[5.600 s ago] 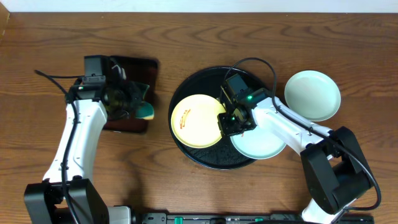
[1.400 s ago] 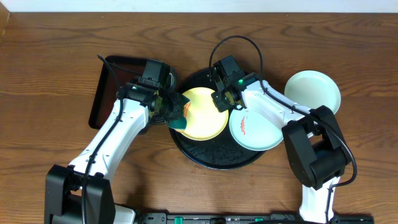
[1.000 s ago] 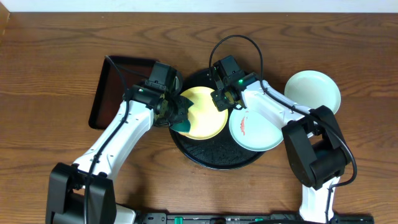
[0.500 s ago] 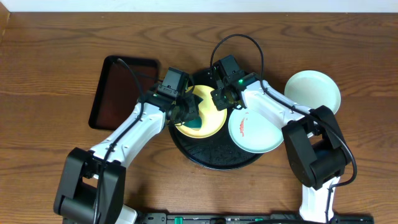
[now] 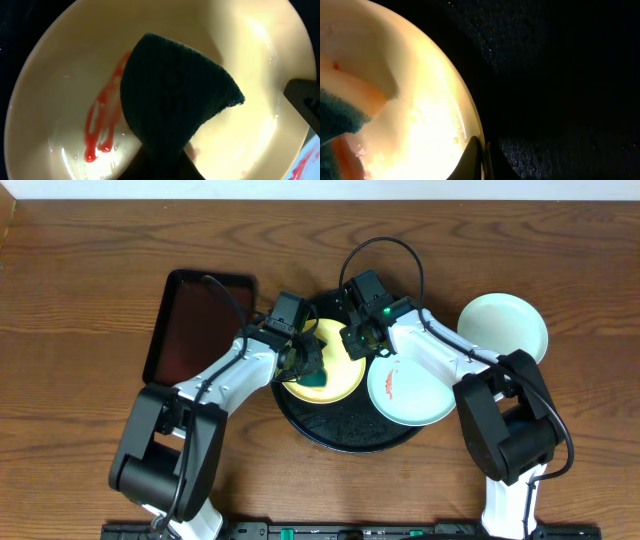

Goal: Clean dirty plates on tray and stack at the side
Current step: 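Scrub the yellow plate with the sponge while the right gripper holds plates, then keep scrubbing the yellow plate with the left gripper's sponge, right holding rim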

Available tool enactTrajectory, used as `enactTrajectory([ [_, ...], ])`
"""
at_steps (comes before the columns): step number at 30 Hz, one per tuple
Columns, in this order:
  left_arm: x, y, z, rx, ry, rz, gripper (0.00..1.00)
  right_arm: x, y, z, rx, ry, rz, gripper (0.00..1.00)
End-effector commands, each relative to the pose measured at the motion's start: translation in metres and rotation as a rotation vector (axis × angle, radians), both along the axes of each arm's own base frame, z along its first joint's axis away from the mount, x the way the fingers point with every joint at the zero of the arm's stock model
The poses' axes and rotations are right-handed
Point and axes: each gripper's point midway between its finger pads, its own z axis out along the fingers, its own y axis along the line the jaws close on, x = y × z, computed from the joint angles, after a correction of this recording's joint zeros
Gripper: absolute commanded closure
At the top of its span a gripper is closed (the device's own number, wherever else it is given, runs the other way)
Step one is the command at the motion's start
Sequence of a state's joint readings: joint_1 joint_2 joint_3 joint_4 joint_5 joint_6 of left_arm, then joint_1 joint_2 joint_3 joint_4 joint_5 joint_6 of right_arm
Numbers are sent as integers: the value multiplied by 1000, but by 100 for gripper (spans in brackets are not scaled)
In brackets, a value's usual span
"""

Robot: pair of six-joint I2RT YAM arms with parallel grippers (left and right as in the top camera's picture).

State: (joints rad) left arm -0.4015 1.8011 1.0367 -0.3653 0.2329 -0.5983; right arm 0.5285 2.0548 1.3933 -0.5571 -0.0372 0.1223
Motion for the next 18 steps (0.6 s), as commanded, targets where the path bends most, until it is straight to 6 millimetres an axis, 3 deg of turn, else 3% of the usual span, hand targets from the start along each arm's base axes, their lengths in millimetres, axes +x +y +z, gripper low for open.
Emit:
enactTrajectory([
  [1, 2, 9, -8, 60, -6, 22, 93, 1, -2, -3, -12, 2, -5, 99],
  [7, 14, 67, -7, 380, -93, 95, 92, -2, -5, -4, -24, 16, 2, 99],
  [13, 16, 80, 9, 463, -136, 61, 93, -2, -5, -4, -24, 16, 2, 99],
  [18, 25, 88, 50, 479, -248, 109, 93, -2, -5, -4, -24, 16, 2, 99],
])
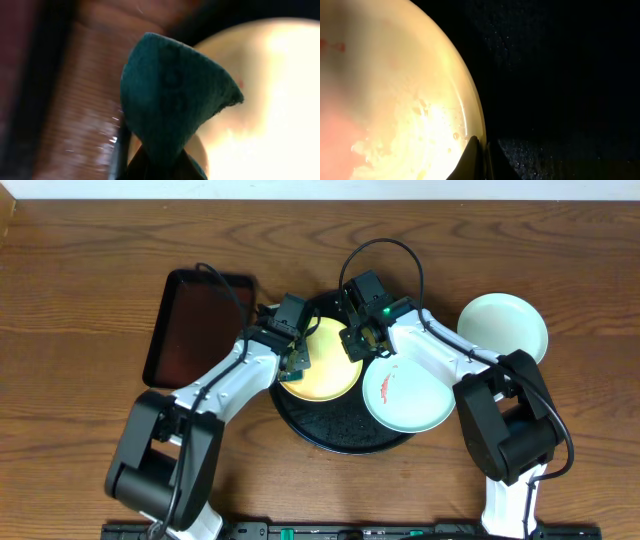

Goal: Clean dirty plates on tray and stack at the side
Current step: 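Keep scrubbing the yellow plate with the left gripper's sponge, right holding rim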

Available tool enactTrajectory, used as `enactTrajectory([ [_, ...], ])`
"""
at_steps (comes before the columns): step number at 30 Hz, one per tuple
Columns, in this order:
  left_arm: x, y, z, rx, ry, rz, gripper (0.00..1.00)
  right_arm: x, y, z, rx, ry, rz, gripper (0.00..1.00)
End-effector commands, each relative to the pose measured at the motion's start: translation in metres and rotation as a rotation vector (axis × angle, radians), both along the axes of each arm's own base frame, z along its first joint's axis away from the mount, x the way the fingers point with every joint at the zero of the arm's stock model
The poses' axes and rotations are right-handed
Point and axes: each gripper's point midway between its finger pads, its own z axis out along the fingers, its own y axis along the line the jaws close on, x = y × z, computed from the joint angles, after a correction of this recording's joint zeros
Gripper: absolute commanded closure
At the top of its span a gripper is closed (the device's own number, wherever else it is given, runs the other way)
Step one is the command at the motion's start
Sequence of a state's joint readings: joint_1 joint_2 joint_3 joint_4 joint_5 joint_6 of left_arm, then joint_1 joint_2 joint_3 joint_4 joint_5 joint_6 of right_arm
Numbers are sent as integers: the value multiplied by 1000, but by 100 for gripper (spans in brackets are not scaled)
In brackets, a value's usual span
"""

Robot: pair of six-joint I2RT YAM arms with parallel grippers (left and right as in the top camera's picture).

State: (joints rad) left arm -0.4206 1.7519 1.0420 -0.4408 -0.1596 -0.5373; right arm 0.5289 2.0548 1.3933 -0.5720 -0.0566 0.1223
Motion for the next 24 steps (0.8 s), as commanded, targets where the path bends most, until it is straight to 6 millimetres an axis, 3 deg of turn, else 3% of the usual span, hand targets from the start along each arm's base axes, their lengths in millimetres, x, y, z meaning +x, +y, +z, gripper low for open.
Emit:
enactTrajectory([
  [1, 12, 29, 46, 102, -142, 42, 93, 2, -6, -3, -32, -6, -5, 99],
  [4, 12, 26, 68, 64, -192, 40, 92, 2, -6, -3, -31, -5, -5, 99],
  [7, 8, 11, 74, -26, -185, 4, 93, 2, -6, -3, -31, -5, -5, 99],
  [11, -5, -26, 62, -250, -83, -11, 92, 2, -6, -3, -31, -5, -6, 99],
  [15, -14, -47, 50, -353, 1, -42, 92, 2, -5, -3, -27, -3, -4, 99],
  [24, -12, -53, 26, -361, 49, -45, 92, 2, -5, -3, -26, -2, -3, 99],
])
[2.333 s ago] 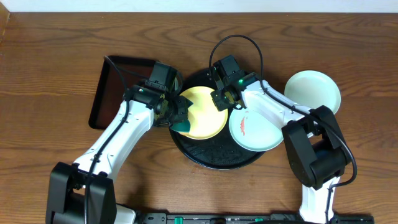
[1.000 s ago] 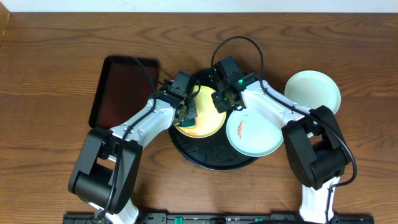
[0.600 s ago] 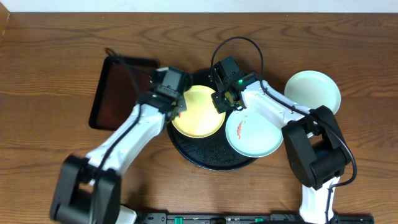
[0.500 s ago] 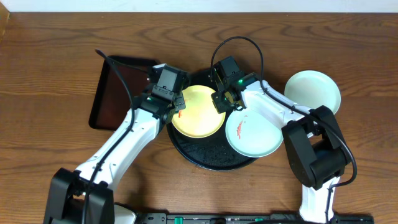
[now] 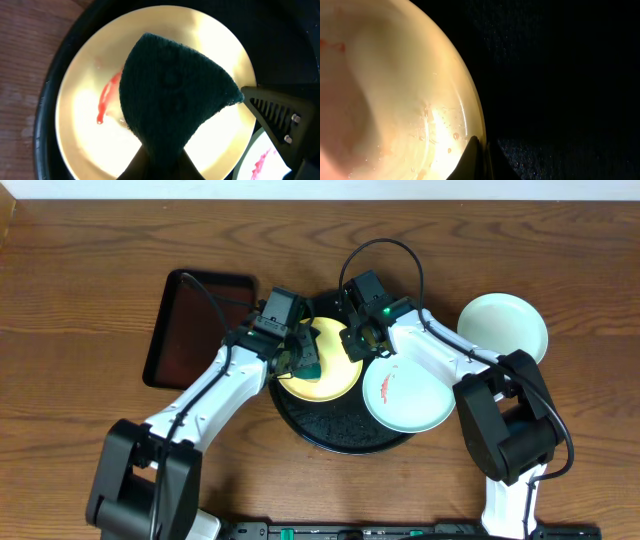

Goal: Clean dirty plates on tray and stack at the side
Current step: 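Keep scrubbing the yellow plate with the left gripper's sponge, right holding rim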

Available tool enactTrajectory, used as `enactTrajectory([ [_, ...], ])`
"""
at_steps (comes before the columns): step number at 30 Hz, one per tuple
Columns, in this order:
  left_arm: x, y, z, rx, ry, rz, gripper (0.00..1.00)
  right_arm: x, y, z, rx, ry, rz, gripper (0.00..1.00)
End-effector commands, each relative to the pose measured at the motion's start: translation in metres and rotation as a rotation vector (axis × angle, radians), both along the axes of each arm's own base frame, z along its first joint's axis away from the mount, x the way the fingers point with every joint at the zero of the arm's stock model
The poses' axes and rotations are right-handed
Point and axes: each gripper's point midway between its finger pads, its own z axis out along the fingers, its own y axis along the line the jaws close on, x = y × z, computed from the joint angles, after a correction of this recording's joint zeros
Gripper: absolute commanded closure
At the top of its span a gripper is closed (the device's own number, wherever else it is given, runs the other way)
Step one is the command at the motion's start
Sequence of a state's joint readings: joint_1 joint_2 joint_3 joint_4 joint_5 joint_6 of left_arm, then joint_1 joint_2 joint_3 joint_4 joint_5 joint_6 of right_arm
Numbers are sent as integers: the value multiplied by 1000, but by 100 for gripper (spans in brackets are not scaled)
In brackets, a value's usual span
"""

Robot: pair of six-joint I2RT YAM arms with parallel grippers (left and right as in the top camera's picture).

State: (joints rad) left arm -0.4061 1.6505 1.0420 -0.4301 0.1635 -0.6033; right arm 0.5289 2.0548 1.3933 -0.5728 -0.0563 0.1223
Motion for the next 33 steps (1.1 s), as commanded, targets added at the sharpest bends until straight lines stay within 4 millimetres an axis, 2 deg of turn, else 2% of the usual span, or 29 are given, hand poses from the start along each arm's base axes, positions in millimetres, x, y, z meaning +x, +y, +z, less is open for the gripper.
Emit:
enactTrajectory([
  [1, 0, -4, -10, -16, 26, -1, 92, 2, -5, -3, -25, -2, -3, 99],
  [7, -3, -3, -30, 3, 72, -1, 93, 2, -5, -3, -25, -3, -3, 99],
  [22, -1, 1, -39, 30, 80, 7, 92, 2, -4, -3, -24, -5, -3, 99],
  [26, 0, 3, -47, 62, 77, -18, 92, 2, -4, -3, -24, -4, -3, 99],
  [27, 2, 12, -51, 114, 67, -12, 92, 2, -5, -3, -25, -3, -3, 99],
  [29, 9, 46, -58, 301, 34, 51, 92, 0, -6, -4, -29, 4, -3, 99],
  [31, 13, 70, -54, 434, 1, 99, 92, -1, -7, -4, -34, 11, -2, 99],
  [33, 17, 81, -50, 498, -26, 112, 92, -2, -7, -5, -35, 14, -2, 99],
])
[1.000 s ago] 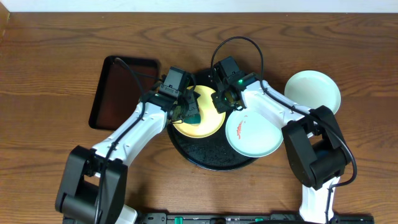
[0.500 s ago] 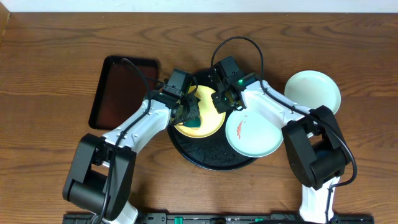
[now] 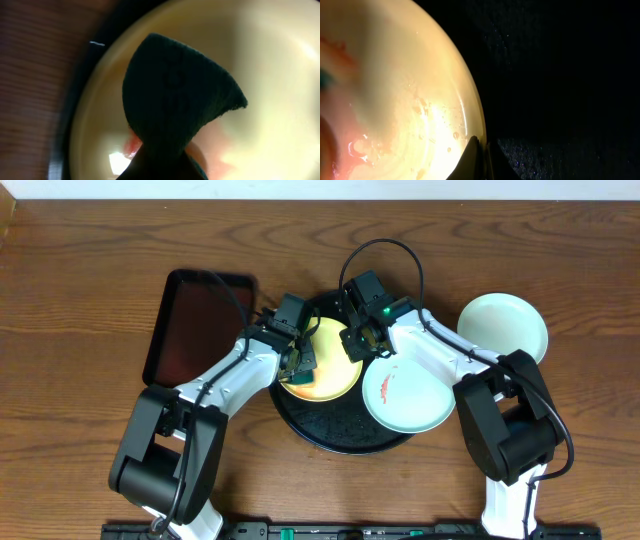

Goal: Clean dirty plates on tray and stack at the side
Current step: 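Keep scrubbing the yellow plate with the left gripper's sponge, right holding rim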

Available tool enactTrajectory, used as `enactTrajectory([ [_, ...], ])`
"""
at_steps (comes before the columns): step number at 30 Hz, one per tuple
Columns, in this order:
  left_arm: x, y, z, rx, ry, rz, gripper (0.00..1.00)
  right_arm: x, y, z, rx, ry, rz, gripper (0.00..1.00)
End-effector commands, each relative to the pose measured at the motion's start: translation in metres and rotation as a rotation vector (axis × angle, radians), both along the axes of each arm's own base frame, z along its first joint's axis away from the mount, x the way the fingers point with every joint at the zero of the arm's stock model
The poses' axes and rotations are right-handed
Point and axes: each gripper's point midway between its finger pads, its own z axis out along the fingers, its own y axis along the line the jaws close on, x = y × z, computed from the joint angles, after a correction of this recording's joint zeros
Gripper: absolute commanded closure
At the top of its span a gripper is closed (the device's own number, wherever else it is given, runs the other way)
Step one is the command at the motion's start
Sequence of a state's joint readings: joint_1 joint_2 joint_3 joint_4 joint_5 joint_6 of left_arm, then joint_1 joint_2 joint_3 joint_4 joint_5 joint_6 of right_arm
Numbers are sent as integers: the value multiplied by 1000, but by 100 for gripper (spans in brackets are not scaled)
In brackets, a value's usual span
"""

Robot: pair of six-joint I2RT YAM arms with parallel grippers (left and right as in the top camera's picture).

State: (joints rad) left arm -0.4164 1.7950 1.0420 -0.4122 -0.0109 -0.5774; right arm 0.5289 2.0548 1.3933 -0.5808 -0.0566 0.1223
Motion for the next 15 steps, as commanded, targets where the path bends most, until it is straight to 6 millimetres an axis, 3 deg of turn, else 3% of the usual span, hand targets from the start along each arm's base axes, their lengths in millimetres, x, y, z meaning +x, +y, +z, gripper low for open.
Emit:
enactTrajectory([
  [1, 14, 59, 3, 326, -88, 61, 92, 0, -6, -4, -32, 7, -2, 99],
  [5, 24, 67, 16, 417, -124, -17, 92, 0, -6, -4, -32, 7, -2, 99],
  [11, 38, 56, 53, 354, -228, -13, 92, -1, -6, -4, -36, 7, 9, 99],
  [13, 38, 38, 60, 245, -242, -43, 92, -1, -6, -4, -36, 7, 9, 99],
  [15, 36, 0, 62, 29, -230, -102, 92, -1, -6, -4, -35, 6, 9, 99],
])
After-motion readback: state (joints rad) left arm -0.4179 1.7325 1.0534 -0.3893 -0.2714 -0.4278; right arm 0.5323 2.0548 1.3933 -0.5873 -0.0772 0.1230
